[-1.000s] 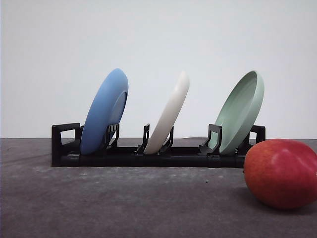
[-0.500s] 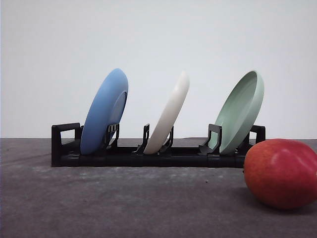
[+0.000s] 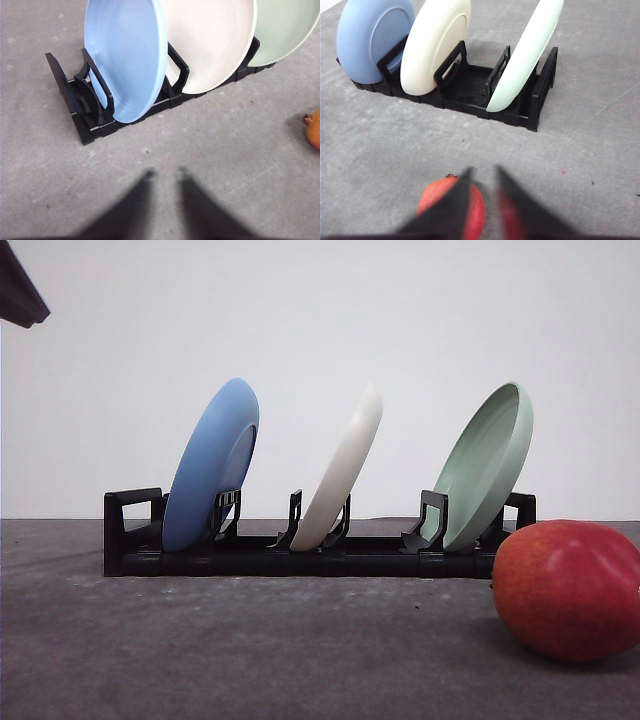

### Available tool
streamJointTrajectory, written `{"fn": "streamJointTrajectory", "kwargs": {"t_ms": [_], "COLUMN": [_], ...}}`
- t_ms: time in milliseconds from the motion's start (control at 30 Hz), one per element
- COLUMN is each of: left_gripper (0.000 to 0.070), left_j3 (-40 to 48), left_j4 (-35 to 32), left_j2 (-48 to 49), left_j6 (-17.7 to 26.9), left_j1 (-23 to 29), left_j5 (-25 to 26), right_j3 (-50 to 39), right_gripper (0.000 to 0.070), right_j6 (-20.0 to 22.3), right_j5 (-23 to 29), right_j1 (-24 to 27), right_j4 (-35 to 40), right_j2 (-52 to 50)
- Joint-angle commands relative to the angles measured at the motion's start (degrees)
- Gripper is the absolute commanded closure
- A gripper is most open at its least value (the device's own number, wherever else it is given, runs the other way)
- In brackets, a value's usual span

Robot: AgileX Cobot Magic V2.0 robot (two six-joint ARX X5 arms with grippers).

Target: Place pomegranate in white plate

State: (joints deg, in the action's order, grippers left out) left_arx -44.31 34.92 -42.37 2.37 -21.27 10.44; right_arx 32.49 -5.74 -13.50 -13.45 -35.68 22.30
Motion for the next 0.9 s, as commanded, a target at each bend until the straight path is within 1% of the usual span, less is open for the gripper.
{"fn": "streamJointTrajectory", "kwargs": {"t_ms": [0,67,200,333,500,700,867], "left_gripper": [0.0322,0.0305,0.0306,0.0306,0.0306,0.0306,0.0306], "left_j3": [-1.18,-1.19,-1.20,-1.20,-1.20,-1.20,-1.20], "left_j4": [-0.31,-0.41,-1.54,-5.71,-14.29,-24.77,-35.12], "left_j2": [-0.20,-0.20,-0.29,-0.86,-3.92,-11.30,-19.08], "left_j6": [1.05,1.05,1.07,1.01,1.07,1.33,1.52], "left_j1": [-0.53,-1.00,-2.67,-5.69,-10.59,-16.12,-20.34], "left_j5": [0.21,0.64,1.95,1.92,1.33,-1.96,-7.27], "right_j3": [0.96,0.96,0.96,0.96,0.96,0.96,0.96], "right_gripper": [0.0381,0.0358,0.0358,0.0358,0.0358,0.0358,0.0358], "right_j6": [0.63,0.63,0.56,0.37,0.33,0.20,0.20], "right_j5": [-0.06,-0.05,-0.07,-0.12,-0.22,-0.22,-0.17], "right_j1": [-0.20,-0.20,-0.20,-0.20,-0.20,-0.20,-0.20], "right_j4": [0.55,0.55,0.57,0.57,0.59,0.74,0.74], "right_j2": [0.06,0.04,0.04,0.02,0.02,0.02,0.02]}}
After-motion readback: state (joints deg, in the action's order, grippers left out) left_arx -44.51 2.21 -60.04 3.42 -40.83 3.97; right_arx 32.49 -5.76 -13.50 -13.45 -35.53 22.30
